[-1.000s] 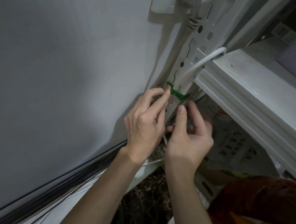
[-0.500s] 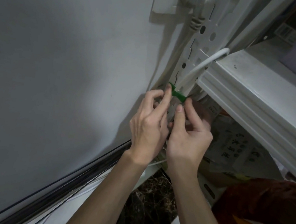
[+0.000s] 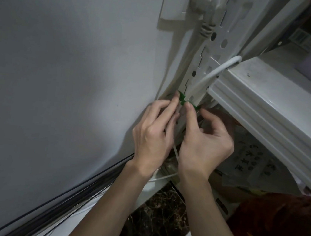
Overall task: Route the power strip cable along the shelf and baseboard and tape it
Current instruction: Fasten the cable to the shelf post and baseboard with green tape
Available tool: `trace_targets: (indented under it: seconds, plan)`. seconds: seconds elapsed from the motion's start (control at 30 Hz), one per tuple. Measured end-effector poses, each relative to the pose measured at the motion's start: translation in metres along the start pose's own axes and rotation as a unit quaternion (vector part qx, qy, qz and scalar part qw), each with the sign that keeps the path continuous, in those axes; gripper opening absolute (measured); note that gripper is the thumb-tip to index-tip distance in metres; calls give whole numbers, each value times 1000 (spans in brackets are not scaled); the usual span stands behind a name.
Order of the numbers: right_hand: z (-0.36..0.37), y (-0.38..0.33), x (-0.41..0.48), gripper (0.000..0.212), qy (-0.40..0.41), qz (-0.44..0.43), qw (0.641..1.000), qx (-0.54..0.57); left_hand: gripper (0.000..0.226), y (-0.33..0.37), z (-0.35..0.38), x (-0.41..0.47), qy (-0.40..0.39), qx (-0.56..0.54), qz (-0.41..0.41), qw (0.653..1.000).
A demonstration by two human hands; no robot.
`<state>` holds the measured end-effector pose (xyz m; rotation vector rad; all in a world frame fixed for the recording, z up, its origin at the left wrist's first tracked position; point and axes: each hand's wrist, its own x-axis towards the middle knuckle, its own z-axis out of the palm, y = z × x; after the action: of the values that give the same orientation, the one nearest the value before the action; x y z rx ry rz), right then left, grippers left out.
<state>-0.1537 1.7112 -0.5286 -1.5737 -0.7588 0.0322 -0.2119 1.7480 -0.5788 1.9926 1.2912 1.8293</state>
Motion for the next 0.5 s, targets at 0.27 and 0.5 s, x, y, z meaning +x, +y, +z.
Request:
trace_targets:
  seconds: [0.27,0.5]
  plan:
    - [-4,3,5,24,-25,6,999,31,38,-6,1,-3,-27,37,60,997]
    - [-2,0,3,21,-30,34,998,33,39,-10,-1,-3,-30,37,72,996]
